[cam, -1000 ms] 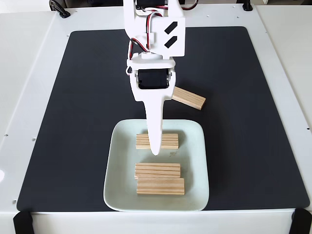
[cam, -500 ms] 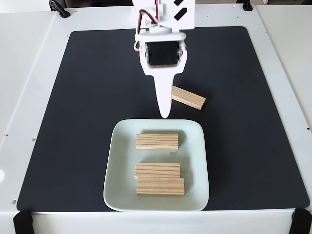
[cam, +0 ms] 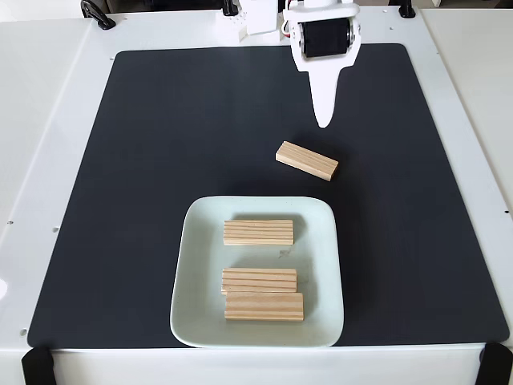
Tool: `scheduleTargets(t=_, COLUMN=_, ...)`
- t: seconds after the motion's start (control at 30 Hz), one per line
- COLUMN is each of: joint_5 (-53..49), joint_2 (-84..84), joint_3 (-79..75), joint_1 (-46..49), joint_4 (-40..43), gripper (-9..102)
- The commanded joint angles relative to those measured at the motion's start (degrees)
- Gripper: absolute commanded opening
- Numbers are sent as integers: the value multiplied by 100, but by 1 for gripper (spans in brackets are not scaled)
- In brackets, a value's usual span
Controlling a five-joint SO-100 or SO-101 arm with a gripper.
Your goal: Pick up the wooden block and place them on the plate.
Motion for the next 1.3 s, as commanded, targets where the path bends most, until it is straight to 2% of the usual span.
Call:
scheduleTargets(t=0.0, joint_5=563, joint_2=272, joint_3=53, joint_1=-176, joint_4=-26, gripper=-1)
scheduleTargets(t=0.2, joint_5=1222, joint_2=62, joint_3=97, joint_1=-141, joint_4=26, gripper=-1)
scheduleTargets(t=0.6, joint_5=1266, joint_2=-62, joint_3=158, joint_1=343, joint_4=35, gripper=0)
scheduleTargets(t=0.73, joint_5=1626, joint_2=-62, joint_3=378, joint_1=448, joint_4=0, gripper=0)
scheduleTargets(t=0.8, joint_5=1608, joint_2=-44, joint_3=527, joint_1=422, joint_4=26, gripper=3)
scheduleTargets(t=1.03, joint_5=1705, joint_2=53, joint_3=1055, joint_1=378, joint_4=26, gripper=26)
scheduleTargets(t=1.27, joint_5=2127, joint_2=-114, joint_3=1046, joint_1=0, joint_4=9, gripper=27)
